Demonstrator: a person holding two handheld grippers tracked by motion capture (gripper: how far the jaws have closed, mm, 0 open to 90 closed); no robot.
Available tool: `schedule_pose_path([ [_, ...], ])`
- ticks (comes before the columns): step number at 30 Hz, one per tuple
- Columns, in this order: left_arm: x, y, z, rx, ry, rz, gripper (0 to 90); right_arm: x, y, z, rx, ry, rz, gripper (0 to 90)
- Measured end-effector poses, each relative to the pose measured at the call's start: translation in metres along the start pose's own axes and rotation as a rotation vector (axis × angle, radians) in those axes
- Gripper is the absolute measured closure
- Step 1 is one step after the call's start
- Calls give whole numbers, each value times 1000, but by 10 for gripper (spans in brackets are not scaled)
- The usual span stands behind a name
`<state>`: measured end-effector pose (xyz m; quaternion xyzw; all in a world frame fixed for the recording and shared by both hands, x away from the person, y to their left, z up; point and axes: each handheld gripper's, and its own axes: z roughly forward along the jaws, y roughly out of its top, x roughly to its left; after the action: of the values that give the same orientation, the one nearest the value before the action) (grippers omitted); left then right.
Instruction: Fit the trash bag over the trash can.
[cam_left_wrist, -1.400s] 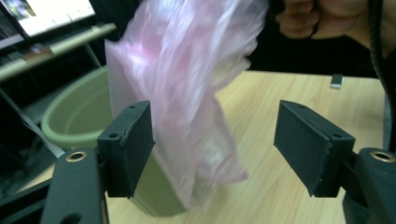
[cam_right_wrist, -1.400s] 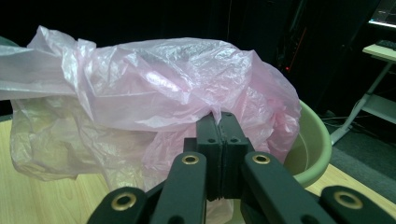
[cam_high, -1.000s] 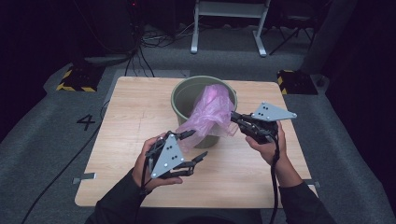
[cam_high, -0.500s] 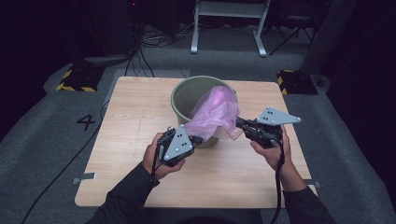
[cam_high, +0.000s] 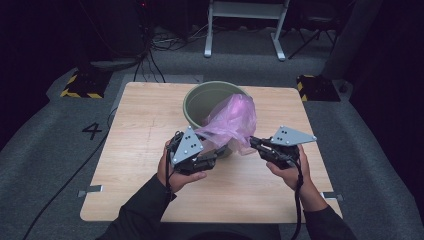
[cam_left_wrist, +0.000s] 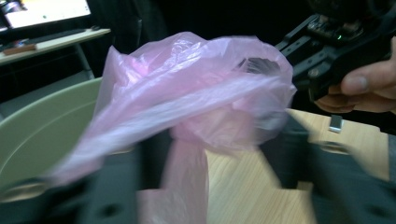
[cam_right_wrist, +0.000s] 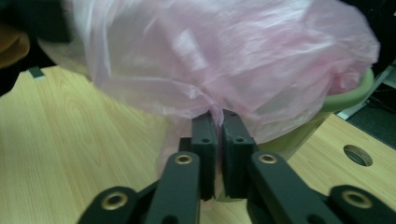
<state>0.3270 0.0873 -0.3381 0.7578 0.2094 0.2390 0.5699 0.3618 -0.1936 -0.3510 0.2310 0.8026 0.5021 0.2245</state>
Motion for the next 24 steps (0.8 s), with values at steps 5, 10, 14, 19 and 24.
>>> schedule_pose_path([
  [5,-3,2,5,28,11,74,852,8,-2,-4,-37,-2,-65,549],
  [10,-6,0,9,81,-14,139,900,16,4,-14,-90,-44,-95,309],
  [14,-9,-4,12,103,-31,162,900,25,21,-27,-144,-99,-156,262],
  [19,-9,-7,13,110,-47,176,900,28,53,-21,-105,-125,-215,335],
  [24,-10,-12,12,137,-85,203,900,16,70,-8,-19,-104,-197,696],
])
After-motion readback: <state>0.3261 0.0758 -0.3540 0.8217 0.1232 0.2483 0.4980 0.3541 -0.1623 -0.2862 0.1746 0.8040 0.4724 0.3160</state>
